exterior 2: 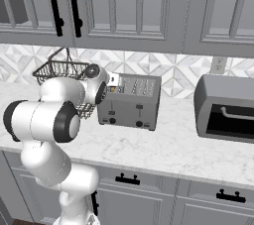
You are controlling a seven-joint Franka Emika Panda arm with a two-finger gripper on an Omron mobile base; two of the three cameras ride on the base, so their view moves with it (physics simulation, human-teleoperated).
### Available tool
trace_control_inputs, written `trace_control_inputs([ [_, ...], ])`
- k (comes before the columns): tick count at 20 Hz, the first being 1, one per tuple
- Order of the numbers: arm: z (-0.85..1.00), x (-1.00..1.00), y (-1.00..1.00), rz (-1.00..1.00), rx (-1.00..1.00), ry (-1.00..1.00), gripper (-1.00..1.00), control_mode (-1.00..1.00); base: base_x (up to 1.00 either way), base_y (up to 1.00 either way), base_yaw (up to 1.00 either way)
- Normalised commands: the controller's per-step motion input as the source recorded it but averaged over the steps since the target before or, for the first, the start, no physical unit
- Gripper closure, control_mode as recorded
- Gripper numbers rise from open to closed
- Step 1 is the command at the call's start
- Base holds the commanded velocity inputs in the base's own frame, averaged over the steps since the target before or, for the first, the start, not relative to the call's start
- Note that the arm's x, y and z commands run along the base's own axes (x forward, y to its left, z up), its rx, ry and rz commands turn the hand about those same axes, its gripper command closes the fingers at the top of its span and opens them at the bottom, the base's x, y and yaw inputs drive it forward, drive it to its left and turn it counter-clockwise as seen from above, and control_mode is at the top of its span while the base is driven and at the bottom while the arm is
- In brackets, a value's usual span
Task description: Start the toaster. Once the lever pops up, take the bread to the plate on the dining counter.
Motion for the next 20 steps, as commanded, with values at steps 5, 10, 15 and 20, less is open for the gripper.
trace_control_inputs([
  [5,0.0,0.0,0.0,0.0,0.0,0.0,-1.0,-1.0,0.0,0.0,0.0],
  [10,0.0,0.0,0.0,0.0,0.0,0.0,-1.0,-1.0,0.0,0.0,0.0],
  [15,0.0,0.0,0.0,0.0,0.0,0.0,-1.0,-1.0,0.0,0.0,0.0],
  [20,0.03,0.0,0.0,0.0,0.0,0.0,-1.0,-1.0,0.0,0.0,0.0],
])
